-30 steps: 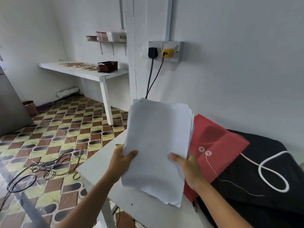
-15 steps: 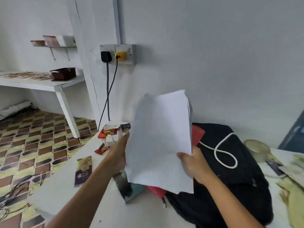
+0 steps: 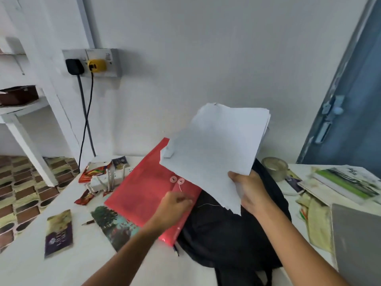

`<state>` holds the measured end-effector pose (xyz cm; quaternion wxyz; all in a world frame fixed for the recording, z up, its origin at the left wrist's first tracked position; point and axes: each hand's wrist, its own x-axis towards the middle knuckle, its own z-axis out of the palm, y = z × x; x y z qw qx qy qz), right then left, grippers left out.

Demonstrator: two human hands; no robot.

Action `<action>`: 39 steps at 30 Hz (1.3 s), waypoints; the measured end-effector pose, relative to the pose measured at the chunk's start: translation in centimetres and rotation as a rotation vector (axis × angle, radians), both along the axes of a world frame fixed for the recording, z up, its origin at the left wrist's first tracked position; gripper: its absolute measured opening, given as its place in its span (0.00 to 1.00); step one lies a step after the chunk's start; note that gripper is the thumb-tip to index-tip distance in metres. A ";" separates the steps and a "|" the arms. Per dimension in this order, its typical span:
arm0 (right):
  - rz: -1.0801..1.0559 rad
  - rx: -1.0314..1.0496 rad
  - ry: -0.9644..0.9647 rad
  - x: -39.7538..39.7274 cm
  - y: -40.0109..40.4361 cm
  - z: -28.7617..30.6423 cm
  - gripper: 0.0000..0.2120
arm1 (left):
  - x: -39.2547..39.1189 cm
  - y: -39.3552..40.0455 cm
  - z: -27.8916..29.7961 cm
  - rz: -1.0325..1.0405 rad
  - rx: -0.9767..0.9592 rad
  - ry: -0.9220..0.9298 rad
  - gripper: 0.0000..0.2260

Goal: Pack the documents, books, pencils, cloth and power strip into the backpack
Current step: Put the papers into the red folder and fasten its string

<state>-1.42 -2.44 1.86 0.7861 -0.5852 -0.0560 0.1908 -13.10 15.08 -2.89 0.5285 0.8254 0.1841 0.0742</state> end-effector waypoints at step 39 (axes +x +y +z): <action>0.032 -1.018 -0.378 2.3 -5.8 -3.1 0.16 | -0.3 2.1 -3.0 -0.200 0.897 0.116 0.21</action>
